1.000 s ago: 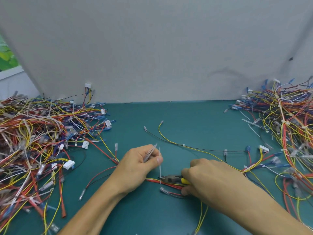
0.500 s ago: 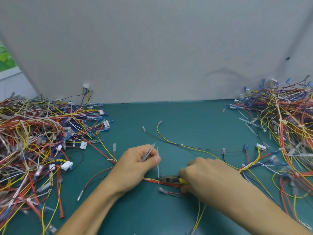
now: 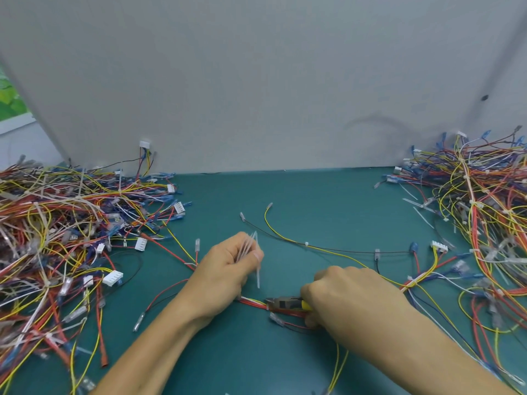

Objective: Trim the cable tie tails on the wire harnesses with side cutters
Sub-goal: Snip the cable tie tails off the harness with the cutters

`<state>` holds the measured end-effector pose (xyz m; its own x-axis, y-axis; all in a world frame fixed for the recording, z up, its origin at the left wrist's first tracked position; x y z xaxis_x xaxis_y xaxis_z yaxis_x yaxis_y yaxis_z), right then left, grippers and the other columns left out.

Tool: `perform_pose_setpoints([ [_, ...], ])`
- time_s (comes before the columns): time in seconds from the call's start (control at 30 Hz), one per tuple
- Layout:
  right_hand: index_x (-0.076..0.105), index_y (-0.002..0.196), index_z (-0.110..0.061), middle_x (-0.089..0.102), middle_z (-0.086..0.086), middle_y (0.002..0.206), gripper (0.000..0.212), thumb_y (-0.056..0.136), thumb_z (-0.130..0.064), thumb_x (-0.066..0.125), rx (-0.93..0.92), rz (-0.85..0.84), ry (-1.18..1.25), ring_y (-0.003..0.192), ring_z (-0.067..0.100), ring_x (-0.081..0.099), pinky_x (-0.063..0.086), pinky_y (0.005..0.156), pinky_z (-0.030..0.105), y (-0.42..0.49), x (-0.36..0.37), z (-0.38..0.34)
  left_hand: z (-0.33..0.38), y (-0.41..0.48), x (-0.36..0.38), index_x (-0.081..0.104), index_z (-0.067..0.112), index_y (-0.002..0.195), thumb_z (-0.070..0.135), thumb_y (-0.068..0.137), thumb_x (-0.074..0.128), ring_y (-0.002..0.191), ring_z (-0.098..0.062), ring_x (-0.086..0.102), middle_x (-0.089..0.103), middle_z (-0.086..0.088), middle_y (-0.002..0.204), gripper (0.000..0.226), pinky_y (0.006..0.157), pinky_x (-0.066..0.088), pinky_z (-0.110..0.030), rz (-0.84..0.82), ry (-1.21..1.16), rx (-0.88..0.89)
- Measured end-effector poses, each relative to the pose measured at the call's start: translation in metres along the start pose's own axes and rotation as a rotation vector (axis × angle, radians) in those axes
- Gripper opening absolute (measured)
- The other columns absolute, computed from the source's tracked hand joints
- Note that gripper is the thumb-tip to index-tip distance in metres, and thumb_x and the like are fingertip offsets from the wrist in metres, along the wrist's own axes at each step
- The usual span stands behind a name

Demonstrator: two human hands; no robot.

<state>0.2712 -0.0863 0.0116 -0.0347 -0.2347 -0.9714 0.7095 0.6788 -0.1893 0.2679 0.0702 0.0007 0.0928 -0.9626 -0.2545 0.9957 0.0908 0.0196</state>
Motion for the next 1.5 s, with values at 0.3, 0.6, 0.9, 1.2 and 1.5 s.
perform_pose_setpoints([
  [0.3,0.040,0.091,-0.021,0.048,0.006,0.091,0.009,0.092,-0.017,0.048,-0.053,-0.008,-0.002,0.075,0.034,0.049,0.021,0.048,0.033,-0.003,0.002,-0.007,0.039,0.001,-0.029,0.054,0.012,0.094,0.016,0.091,0.047,0.043,-0.007,0.018,0.041,0.001,0.054,0.009,0.037,0.021,-0.015,0.030,-0.482,0.017],
  [0.6,0.046,0.095,-0.026,0.055,0.004,0.107,0.020,0.092,-0.044,0.053,-0.057,-0.161,0.152,0.099,0.030,0.057,0.035,0.066,0.035,-0.010,0.000,0.001,0.033,-0.002,-0.095,0.048,0.015,0.083,-0.001,0.092,0.034,0.043,-0.010,0.027,0.030,0.003,0.054,0.023,0.036,0.020,-0.017,0.193,-0.400,-0.039],
  [0.9,0.037,0.086,-0.027,0.045,-0.008,0.094,0.038,0.089,-0.064,0.045,-0.023,-0.119,0.258,0.100,0.022,0.054,0.036,0.069,0.035,-0.011,-0.013,0.009,-0.011,-0.005,-0.092,0.069,0.016,0.093,0.010,0.066,0.084,0.053,-0.012,0.035,0.039,0.003,0.056,0.032,0.053,0.029,-0.022,-0.143,0.426,-0.167],
  [1.2,0.037,0.085,-0.026,0.038,-0.009,0.085,0.041,0.088,-0.066,0.044,-0.001,-0.020,0.261,0.099,0.022,0.053,0.034,0.068,0.035,-0.011,-0.020,0.004,-0.004,0.000,-0.060,0.072,0.009,0.071,0.010,0.080,0.075,0.058,-0.003,0.057,0.066,0.002,0.066,0.010,0.057,0.044,-0.018,-0.110,0.428,-0.051],
  [1.5,0.040,0.084,-0.023,0.040,0.000,0.091,0.023,0.094,-0.043,0.035,0.089,0.052,0.236,0.078,0.029,0.041,0.033,0.066,0.035,-0.008,-0.017,-0.014,-0.022,0.002,-0.024,0.064,0.009,0.072,0.019,0.092,0.061,0.036,-0.007,0.027,0.051,0.000,0.053,0.023,0.036,0.020,-0.014,-0.147,0.026,-0.214],
])
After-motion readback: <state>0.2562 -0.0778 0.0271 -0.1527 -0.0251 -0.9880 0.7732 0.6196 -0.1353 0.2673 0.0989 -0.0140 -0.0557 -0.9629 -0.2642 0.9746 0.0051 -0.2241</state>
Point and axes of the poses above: each hand's wrist, its own y-axis towards the middle knuckle, its own x-axis out of the palm, z = x × y, the point moved 7 cm from there along y, towards the middle knuckle
